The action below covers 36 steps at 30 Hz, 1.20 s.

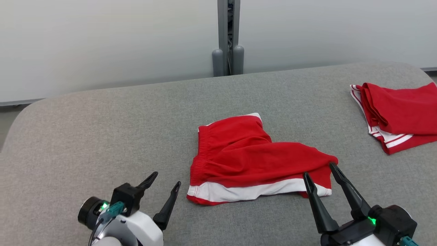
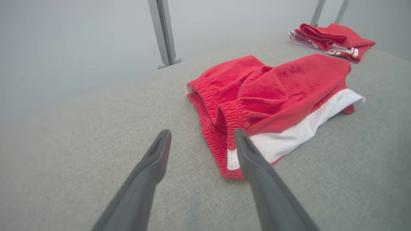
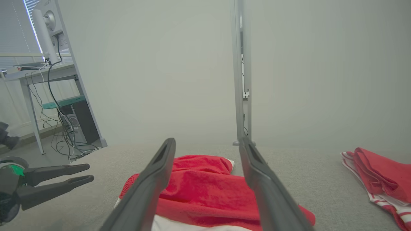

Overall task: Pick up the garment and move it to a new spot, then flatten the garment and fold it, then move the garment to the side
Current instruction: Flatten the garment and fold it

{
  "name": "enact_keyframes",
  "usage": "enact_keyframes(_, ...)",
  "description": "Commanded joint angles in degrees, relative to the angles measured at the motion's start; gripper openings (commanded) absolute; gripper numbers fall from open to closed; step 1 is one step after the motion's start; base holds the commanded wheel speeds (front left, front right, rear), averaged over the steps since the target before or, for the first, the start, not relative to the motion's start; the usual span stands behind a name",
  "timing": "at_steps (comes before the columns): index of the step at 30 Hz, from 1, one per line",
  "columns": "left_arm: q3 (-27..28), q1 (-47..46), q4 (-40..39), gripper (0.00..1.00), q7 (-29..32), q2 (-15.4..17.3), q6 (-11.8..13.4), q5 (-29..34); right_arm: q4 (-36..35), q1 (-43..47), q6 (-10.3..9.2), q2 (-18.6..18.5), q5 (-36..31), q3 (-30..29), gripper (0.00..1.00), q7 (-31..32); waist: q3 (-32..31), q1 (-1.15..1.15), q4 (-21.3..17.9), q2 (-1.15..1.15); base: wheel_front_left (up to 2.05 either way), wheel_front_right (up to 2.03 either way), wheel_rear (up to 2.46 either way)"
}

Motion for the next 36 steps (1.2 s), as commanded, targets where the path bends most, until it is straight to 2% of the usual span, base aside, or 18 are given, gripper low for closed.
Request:
enact_keyframes(1, 0.98, 1.85, -1.94, 1.00, -1.20, 0.48, 1.90, -0.47, 0.17, 0.63, -0.02, -0.33, 0.32, -0.06, 1.00, -0.08, -1.21, 0.00, 1.07, 0.00, 0.00, 0.00, 0.00)
enact_keyframes(4, 3.63, 5.60, -5.89, 1.00, -3.82, 0.40, 6.47, -1.34, 0.27, 0.72, -0.02, -0.03, 0.26, -0.10, 1.00, -0.08, -1.95, 0.00, 1.71, 0.00, 0.00, 0.00, 0.00)
enact_keyframes(9, 9.04, 11.15, -9.81, 1.00, -6.33, -2.33, 13.59, 0.56, 0.80, 0.63, -0.02, 0.67, -0.29, -0.66, 1.00, -0.08, -3.07, 0.00, 2.57, 0.00, 0.00, 0.00, 0.00)
enact_keyframes(10, 9.04, 11.15, -9.81, 1.00, -6.33, -2.33, 13.59, 0.56, 0.80, 0.63, -0.02, 0.67, -0.29, -0.66, 1.00, -0.08, -3.07, 0.00, 2.57, 0.00, 0.00, 0.00, 0.00)
enact_keyframes(11, 10.45, 12.01, -10.74, 1.00, -6.51, -3.19, 14.86, 1.66, 0.92, 0.80, -0.02, 0.82, -0.44, -0.87, 1.00, -0.08, -3.33, 0.00, 2.74, 0.00, 0.00, 0.00, 0.00)
enact_keyframes(15, 18.43, 16.87, -16.01, 1.00, -6.52, -7.62, 18.18, 8.49, 1.94, 1.74, -0.02, 1.48, -0.79, -2.11, 1.00, -0.08, -4.31, 0.00, 3.24, 0.00, 0.00, 0.00, 0.00)
enact_keyframes(17, 22.00, 19.02, -18.80, 1.00, -6.54, -9.71, 17.71, 12.77, 2.73, 1.92, -0.02, 1.83, -1.22, -3.10, 1.00, -0.08, -4.71, 0.00, 3.38, 0.00, 0.00, 0.00, 0.00)
enact_keyframes(20, 25.67, 22.44, -20.91, 1.00, -6.54, -12.16, 15.68, 18.36, 4.58, 2.55, -0.02, 2.31, -1.39, -4.05, 1.00, -0.08, -5.15, 0.00, 3.54, 0.00, 0.00, 0.00, 0.00)
enact_keyframes(22, 28.11, 25.00, -19.90, 1.00, -6.54, -14.11, 14.23, 19.67, 5.81, 2.84, -0.02, 2.59, -1.46, -4.18, 1.00, -0.08, -5.35, 0.00, 3.53, 0.00, 0.00, 0.00, 0.00)
enact_keyframes(26, 30.79, 26.98, -16.53, 1.00, -6.55, -15.52, 11.35, 24.42, 8.36, 3.25, -0.02, 2.75, -2.27, -4.09, 1.00, -0.08, -5.41, 0.00, 3.39, 0.00, 0.00, 0.00, 0.00)
enact_keyframes(29, 32.37, 28.22, -13.35, 1.00, -6.56, -17.40, 8.46, 26.69, 10.97, 3.31, -0.02, 2.90, -2.10, -3.84, 1.00, -0.08, -5.33, 0.00, 3.18, 0.00, 0.00, 0.00, 0.00)
enact_keyframes(36, 35.31, 28.43, -11.81, 1.00, -6.56, -20.28, 5.42, 29.27, 12.11, 2.32, -0.02, 3.04, -2.90, -4.59, 1.00, -0.08, -5.20, 0.00, 3.17, 0.00, 0.00, 0.00, 0.00)
